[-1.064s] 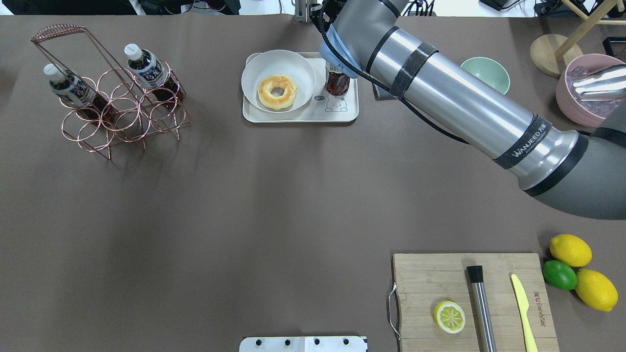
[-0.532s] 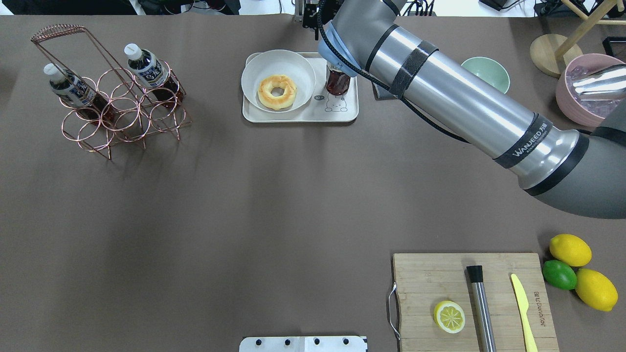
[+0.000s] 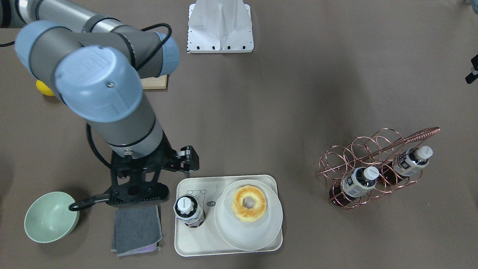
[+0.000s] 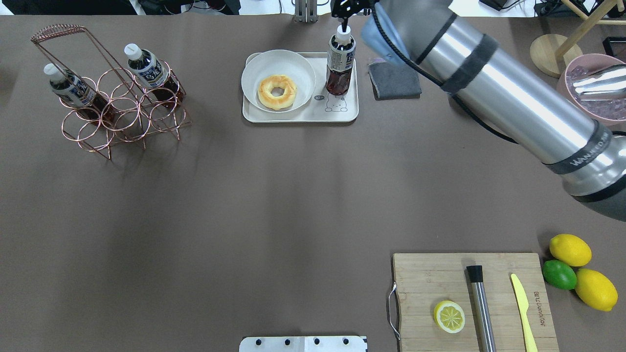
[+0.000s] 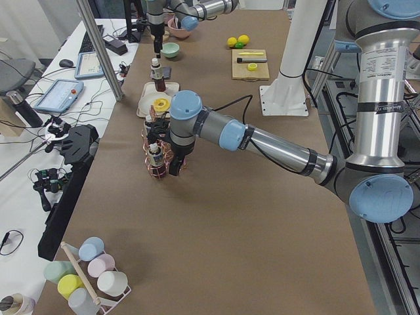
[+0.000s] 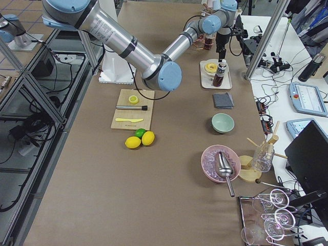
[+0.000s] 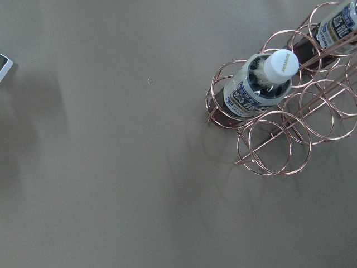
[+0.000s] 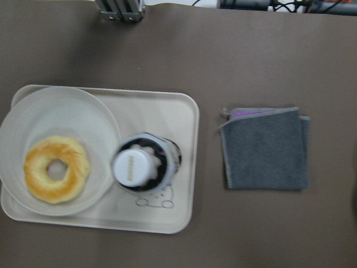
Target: Place tea on tray
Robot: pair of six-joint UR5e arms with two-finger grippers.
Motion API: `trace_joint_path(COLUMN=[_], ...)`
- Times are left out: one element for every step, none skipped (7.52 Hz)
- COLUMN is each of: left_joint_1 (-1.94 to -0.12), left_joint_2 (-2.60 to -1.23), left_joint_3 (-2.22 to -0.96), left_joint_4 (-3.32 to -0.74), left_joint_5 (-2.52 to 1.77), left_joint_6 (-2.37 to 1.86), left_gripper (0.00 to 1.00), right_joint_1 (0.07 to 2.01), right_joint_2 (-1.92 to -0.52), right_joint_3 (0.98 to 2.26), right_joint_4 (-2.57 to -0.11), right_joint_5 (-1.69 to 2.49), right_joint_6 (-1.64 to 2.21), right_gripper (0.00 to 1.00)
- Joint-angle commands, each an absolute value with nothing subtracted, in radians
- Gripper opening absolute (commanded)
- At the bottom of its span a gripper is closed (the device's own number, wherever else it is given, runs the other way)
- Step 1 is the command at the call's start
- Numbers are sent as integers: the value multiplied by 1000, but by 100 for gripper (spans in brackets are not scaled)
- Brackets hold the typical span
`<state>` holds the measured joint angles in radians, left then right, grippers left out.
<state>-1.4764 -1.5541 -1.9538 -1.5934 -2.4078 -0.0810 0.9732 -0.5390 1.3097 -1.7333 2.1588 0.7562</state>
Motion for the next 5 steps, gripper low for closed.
trace_joint_path(left_joint_1=[-1477, -1488, -1518, -1558, -1574], left_joint_2=[-1569, -1583, -1588, -1609, -1632], left_joint_3=[-1933, -1905, -1876, -1832, -1801], left_joint_4=[-1588, -1588, -1583, -1572, -1530], left_joint_5=[-2392, -2390, -2390, -2391, -2390], left_joint_6=[-78, -71, -34, 36, 70], left_gripper=[97, 97, 97, 97, 97], right_joint_1=[1140, 1240, 1344, 1444, 1527], right_joint_2=[-856, -967, -1067, -1154, -1239], right_joint_3=[1674, 1693, 1694, 1683, 1674], right_joint_4=[-1916, -1917, -1916, -1917, -1914], right_joint_5=[2200, 2241, 2284, 2298, 2299], right_joint_6=[421, 227, 55, -125, -267], right_gripper=[100, 100, 100, 100, 100])
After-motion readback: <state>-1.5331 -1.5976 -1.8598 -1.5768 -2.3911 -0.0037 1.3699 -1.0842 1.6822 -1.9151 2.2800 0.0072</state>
